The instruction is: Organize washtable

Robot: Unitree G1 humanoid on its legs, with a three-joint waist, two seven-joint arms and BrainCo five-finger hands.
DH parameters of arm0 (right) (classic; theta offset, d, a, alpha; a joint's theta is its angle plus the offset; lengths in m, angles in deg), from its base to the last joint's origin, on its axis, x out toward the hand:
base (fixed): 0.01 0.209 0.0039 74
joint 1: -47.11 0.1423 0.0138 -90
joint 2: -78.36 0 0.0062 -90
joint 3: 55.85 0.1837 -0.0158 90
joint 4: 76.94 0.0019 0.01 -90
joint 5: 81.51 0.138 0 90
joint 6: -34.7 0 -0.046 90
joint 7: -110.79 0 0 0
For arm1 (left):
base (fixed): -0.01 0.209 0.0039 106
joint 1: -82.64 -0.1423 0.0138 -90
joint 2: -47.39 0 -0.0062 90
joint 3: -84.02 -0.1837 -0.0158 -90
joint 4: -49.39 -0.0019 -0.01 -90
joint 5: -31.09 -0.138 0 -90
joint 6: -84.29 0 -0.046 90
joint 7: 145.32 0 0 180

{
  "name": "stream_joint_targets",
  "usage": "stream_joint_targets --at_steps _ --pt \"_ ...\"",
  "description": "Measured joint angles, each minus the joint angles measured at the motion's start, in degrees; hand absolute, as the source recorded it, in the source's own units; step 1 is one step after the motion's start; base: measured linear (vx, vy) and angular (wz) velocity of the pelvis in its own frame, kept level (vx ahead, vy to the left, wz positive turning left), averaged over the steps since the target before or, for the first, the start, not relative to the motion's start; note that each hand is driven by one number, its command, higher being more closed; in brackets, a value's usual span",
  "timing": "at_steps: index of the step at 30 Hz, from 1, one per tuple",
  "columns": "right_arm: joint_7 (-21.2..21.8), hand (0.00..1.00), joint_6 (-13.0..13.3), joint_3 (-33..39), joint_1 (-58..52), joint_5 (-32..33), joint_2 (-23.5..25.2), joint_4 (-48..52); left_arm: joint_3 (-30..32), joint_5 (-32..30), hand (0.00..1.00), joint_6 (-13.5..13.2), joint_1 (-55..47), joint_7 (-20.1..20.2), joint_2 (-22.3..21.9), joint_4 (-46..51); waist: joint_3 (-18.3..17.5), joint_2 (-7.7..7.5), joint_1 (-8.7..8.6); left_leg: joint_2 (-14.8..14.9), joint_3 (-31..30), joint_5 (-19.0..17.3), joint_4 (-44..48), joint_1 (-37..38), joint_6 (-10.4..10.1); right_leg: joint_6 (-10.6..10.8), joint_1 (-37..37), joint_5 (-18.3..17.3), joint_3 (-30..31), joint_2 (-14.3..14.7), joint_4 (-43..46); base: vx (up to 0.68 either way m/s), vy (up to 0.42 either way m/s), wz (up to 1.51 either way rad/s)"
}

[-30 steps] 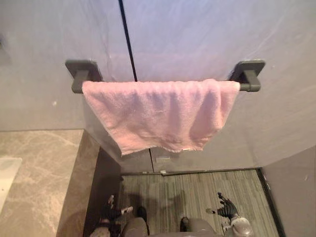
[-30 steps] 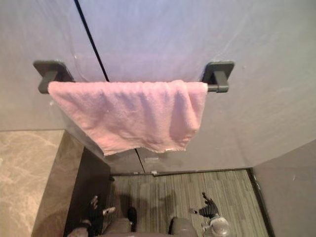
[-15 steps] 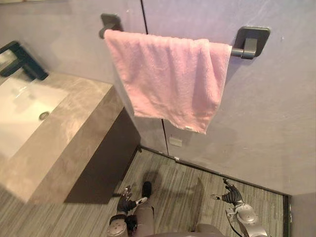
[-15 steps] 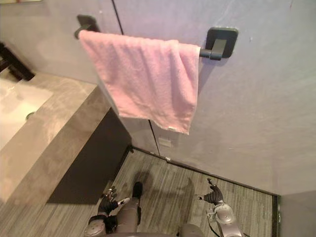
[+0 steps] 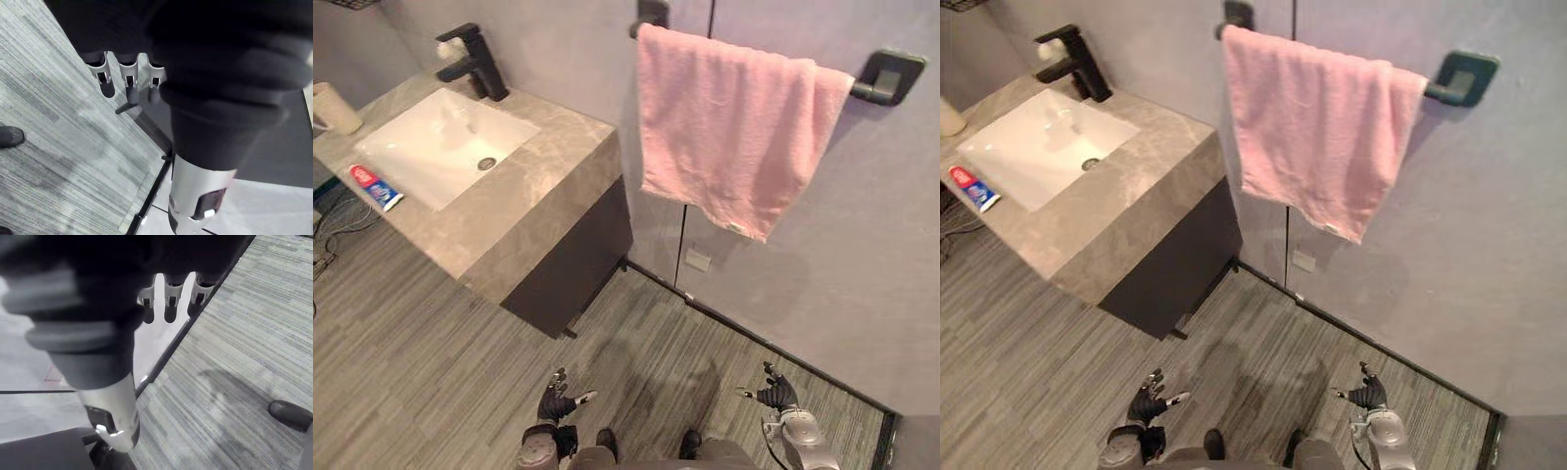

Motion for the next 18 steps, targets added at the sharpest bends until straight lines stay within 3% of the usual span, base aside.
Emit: stream_joint_targets --at_steps 7,10,12,14,15,16,18 --pt "0.0 0.00 0.0 -0.4 -0.1 0.0 0.7 -1.3 0.4 -1.5 0.00 0.1 -0.7 0.1 0.7 -3.3 -0.4 0.03 0.05 -1.5 -0.1 1.0 0.0 -0.7 1.5 0.7 0.8 3.7 0.3 -0.4 -3.7 -0.14 0.072 -0.01" --pt "-0.1 0.00 -0.1 -0.6 -0.6 0.0 0.8 -2.4 0.5 -1.4 0.00 -0.1 -0.1 0.1 0.6 -2.7 0.0 -0.58 0.11 -2.0 -4.3 1.0 4.8 -6.8 1.5 1.0 -0.7 3.5 -4.5 -1.3 -2.7 -0.13 0.014 0.68" --pt "-0.3 0.00 -0.1 -0.6 -0.4 0.1 0.3 -2.7 0.5 -1.2 0.00 -0.1 0.0 -0.1 0.7 -1.5 0.0 0.02 1.03 -2.6 -7.7 2.7 6.1 -10.9 2.0 0.7 -2.9 3.3 -8.6 -1.7 -1.3 -0.11 0.005 1.10" --pt "-0.4 0.00 -0.2 -0.4 0.5 0.2 0.2 -4.7 0.4 -0.1 0.00 -0.1 0.0 -0.1 0.8 0.1 1.0 -1.15 1.64 -3.6 -8.5 7.3 4.1 -13.8 1.3 -0.2 -4.0 3.3 -15.2 -5.0 0.3 -0.12 -0.004 1.65" --pt "-1.1 0.00 -0.3 -0.4 1.2 0.3 -0.2 -4.9 0.4 0.4 0.00 0.1 0.2 -0.2 0.7 0.5 1.8 -1.40 1.73 -2.2 -2.8 5.2 9.5 -15.2 3.3 -0.3 -3.5 3.3 -19.1 -6.7 1.1 -0.12 0.026 1.62" --pt "-1.3 0.00 -0.3 -0.4 1.3 0.4 -0.6 -4.9 0.4 0.4 0.00 0.1 0.0 -0.2 0.7 0.5 2.0 -1.70 1.71 -1.7 -1.5 4.7 10.3 -15.2 3.9 -0.3 -3.4 3.3 -19.8 -7.3 1.2 -0.07 0.049 1.43" --pt "-1.8 0.00 -0.2 -0.3 2.9 1.3 -1.6 -4.7 0.3 0.4 0.00 0.4 -0.1 -0.1 0.6 0.7 2.3 -2.04 1.26 3.8 9.0 2.0 12.6 -13.3 4.5 1.2 -1.6 4.0 -25.2 -10.8 2.2 -0.03 0.156 1.28"
